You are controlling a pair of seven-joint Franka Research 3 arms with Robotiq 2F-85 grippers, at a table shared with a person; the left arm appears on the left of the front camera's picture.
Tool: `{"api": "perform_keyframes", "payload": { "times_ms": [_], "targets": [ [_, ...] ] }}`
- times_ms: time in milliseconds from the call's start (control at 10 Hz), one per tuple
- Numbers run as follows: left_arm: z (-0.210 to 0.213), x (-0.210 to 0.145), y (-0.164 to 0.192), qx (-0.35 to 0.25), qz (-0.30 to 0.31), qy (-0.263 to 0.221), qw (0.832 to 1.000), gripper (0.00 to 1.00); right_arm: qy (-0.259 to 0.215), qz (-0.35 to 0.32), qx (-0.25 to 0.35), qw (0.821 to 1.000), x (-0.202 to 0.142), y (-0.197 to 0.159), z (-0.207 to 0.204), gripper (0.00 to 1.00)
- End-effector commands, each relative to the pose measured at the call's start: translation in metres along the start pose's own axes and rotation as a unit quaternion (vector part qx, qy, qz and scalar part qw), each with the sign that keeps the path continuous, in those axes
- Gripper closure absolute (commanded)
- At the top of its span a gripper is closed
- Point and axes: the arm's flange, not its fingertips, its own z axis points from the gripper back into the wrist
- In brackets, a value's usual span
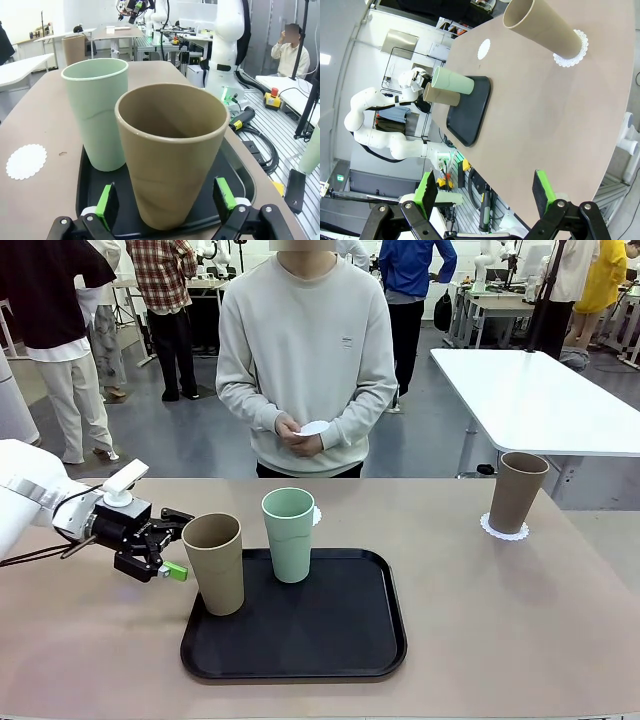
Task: Place coasters on the table and set cups on them.
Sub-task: Take one Reusable plastic cup from the Flat Tray and place it on a coaster set by the human.
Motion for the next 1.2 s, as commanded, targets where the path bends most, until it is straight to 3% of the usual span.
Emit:
{"api": "perform_keyframes", "payload": {
  "times_ms": [0, 600, 1100],
  "targets": [
    [-0.008, -0.003, 0.009, 0.001, -0.012, -0.012, 1.000, 0.00, -0.001, -0.001, -0.001, 1.000, 0.000, -0.001, -0.001, 0.00],
    [-0.033, -0.004, 0.013, -0.022, -0.006, -0.008, 1.000, 0.00, -0.001, -0.001, -0.001, 1.000, 0.000, -0.001, -0.001, 0.00],
    [-0.055, -0.006, 0.019, -0.058, -0.038, -0.022, 0.997, 0.00, -0.001, -0.001, -0.001, 1.000, 0.000, -0.001, -0.001, 0.00]
  ]
}}
